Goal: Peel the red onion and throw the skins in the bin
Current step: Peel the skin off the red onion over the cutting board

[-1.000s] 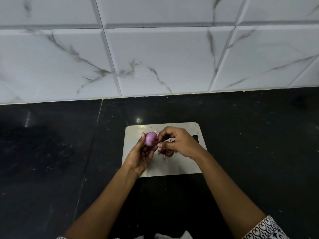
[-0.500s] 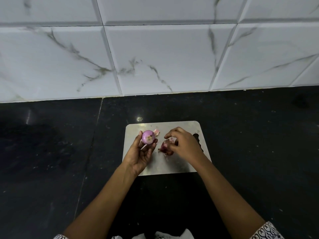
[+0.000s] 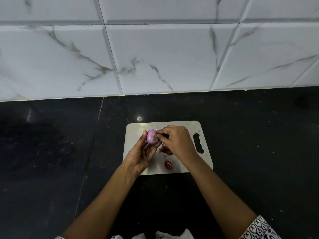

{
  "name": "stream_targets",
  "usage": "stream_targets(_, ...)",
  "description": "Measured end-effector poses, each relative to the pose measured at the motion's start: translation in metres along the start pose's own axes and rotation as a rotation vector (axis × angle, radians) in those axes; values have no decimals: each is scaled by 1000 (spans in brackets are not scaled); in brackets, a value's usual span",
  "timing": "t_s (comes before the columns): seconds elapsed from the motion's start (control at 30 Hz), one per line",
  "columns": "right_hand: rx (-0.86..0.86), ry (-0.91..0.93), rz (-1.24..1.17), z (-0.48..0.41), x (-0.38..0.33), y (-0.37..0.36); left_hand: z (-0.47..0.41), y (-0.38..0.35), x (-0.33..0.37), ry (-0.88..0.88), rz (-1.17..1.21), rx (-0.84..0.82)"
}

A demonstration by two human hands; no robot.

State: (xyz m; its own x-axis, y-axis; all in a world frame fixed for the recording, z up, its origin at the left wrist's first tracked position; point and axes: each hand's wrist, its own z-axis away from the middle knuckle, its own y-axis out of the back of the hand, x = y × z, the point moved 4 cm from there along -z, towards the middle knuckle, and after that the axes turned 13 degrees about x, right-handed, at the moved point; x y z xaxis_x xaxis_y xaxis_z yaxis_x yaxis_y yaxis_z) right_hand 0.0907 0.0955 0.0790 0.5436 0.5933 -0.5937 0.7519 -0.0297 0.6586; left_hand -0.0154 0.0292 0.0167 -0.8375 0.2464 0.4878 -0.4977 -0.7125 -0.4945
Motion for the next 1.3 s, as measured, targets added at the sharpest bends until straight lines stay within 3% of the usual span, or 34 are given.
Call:
stream_targets(0.33, -88, 108, 82, -2, -6, 2, 6, -2, 1, -36, -36, -5)
stream_targets(0.7, 50, 114, 2, -1, -4, 4, 11, -6, 1, -48, -21, -33)
stream_targets(0.8, 21, 125, -2, -4, -2, 4, 12, -5, -3, -45, 2, -48)
stream_targets(0.9, -18, 9, -114, -6, 4, 4, 13, -2, -3, -37, 0, -46)
stream_targets(1.07, -11, -505, -581, 0, 20, 7, 12, -3, -2, 18, 34, -77)
stream_targets(1.23, -102, -321, -471, 5, 11, 13, 14, -4, 0, -9, 50, -121)
stream_targets(1.3, -20, -304, -433, 7, 11, 16, 15, -4, 1, -19, 73, -153)
